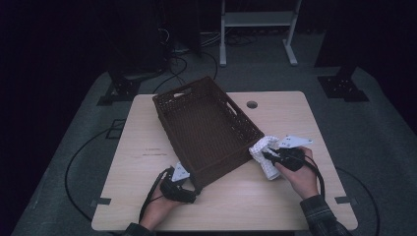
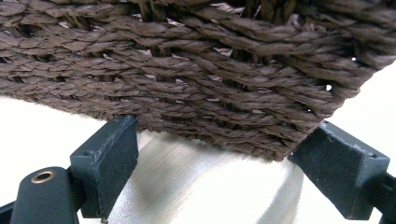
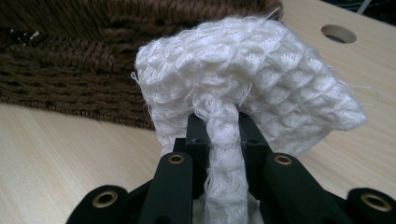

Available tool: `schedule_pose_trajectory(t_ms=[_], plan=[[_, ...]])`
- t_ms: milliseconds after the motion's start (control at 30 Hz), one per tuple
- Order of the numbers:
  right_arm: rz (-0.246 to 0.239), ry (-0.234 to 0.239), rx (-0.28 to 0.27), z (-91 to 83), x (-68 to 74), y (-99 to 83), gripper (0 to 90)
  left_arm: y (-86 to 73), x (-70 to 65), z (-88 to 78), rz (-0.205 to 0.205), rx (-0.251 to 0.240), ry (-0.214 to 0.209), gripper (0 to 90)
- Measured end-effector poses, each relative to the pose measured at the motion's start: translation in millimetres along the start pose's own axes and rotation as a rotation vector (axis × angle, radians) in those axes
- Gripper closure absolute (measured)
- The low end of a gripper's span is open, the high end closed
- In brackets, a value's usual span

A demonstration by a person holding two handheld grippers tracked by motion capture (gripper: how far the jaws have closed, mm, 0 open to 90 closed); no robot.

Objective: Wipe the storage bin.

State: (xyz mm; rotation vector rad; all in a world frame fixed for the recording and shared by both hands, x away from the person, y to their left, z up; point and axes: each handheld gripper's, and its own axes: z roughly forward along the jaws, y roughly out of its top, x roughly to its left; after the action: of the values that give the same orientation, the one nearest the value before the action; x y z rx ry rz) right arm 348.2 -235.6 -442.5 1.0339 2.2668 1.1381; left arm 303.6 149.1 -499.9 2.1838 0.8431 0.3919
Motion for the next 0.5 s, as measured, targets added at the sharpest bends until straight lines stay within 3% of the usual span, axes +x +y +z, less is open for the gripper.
schedule_pose_trajectory(t_ms=[500], plan=[[0.013,0.023,0.064,17.5,0.8,-10.3,77.9,0.0,0.1,0.1,0.001,0.000,0.000,13.8]])
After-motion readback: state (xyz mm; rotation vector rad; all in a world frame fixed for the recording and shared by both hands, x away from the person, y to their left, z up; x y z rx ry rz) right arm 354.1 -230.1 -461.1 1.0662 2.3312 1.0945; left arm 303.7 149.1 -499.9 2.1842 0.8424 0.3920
